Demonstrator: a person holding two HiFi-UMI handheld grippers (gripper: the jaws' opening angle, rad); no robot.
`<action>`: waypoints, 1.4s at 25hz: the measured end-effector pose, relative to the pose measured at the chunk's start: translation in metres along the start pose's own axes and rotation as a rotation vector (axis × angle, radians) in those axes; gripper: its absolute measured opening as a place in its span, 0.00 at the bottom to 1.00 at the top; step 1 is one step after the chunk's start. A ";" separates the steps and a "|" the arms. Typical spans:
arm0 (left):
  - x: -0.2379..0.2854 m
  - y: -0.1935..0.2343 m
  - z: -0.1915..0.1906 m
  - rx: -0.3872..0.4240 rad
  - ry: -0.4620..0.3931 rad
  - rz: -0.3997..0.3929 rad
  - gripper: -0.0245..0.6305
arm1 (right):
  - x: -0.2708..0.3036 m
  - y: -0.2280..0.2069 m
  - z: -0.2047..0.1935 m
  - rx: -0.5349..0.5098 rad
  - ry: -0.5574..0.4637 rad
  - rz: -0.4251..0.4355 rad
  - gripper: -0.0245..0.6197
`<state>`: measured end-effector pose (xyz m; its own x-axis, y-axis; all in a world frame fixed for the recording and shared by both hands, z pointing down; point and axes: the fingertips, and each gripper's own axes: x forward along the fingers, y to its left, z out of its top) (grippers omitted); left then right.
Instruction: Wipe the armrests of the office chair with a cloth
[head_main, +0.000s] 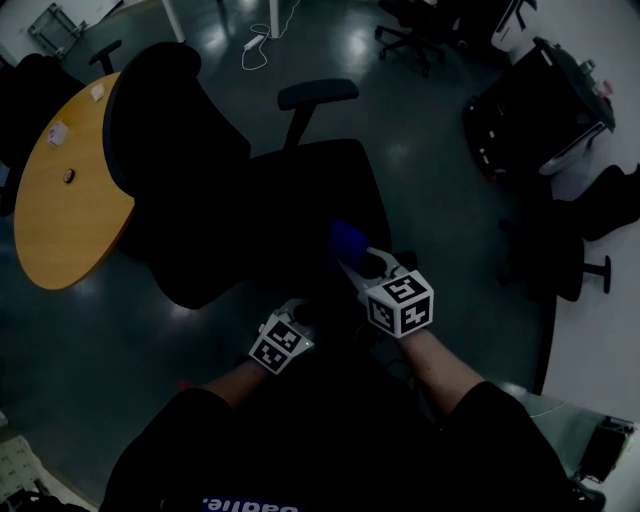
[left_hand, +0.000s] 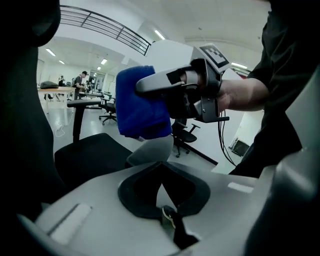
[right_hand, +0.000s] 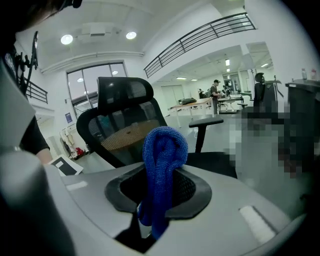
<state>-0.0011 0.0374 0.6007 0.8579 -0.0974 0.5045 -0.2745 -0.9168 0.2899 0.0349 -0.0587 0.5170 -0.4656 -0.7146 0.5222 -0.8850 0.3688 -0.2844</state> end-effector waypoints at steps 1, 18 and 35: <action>0.005 0.001 -0.001 0.001 0.005 0.032 0.06 | 0.006 -0.001 -0.003 -0.014 0.014 0.029 0.20; 0.059 -0.007 -0.008 -0.166 0.007 0.301 0.06 | 0.073 -0.005 -0.059 -0.189 0.316 0.224 0.20; 0.084 -0.005 0.000 -0.182 -0.001 0.271 0.06 | -0.040 -0.151 -0.068 -0.376 0.250 -0.064 0.20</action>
<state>0.0726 0.0332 0.6416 0.7435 -0.3288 0.5823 -0.5659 -0.7733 0.2859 0.1859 -0.0455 0.5940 -0.3570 -0.5943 0.7206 -0.8331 0.5516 0.0422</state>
